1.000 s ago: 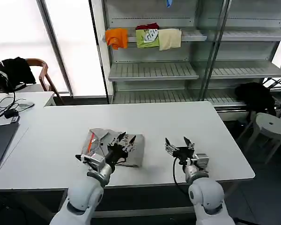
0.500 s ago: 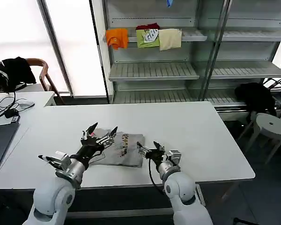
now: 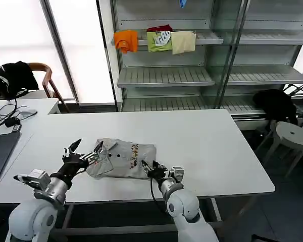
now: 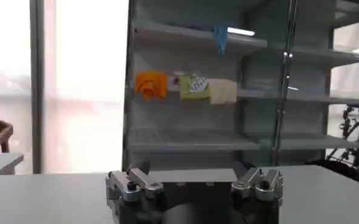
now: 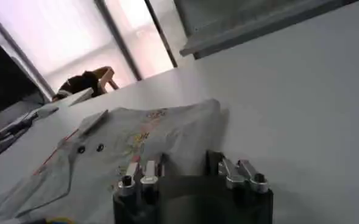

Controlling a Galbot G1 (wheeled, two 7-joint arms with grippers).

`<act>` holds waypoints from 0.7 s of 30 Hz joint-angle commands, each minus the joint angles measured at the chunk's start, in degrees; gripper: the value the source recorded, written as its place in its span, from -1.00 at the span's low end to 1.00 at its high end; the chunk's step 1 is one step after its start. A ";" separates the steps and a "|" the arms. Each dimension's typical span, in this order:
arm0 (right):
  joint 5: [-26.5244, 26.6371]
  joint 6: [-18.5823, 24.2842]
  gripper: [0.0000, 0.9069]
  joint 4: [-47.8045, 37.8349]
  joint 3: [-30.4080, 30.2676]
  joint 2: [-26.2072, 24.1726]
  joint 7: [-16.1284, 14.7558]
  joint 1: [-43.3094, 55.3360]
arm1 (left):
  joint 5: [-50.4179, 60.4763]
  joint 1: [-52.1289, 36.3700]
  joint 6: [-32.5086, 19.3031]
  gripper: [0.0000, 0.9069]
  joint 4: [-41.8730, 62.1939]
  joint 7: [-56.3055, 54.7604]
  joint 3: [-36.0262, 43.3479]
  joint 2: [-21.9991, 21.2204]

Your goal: Fold and organize the clothes.

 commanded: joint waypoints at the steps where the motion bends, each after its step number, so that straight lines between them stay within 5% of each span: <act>1: 1.38 -0.21 -1.00 -0.47 -0.77 0.78 2.23 -0.01 | -2.98 3.06 0.02 1.00 -0.49 0.32 -4.72 1.06; 10: 2.01 -0.33 -1.00 2.78 3.09 0.19 5.10 1.09 | -4.21 4.54 -0.27 1.00 -0.64 0.23 -5.63 1.02; 21: 3.71 -0.52 -1.00 5.42 8.23 -5.14 5.01 1.06 | -3.97 5.12 -0.27 1.00 -0.66 0.15 -4.98 -0.02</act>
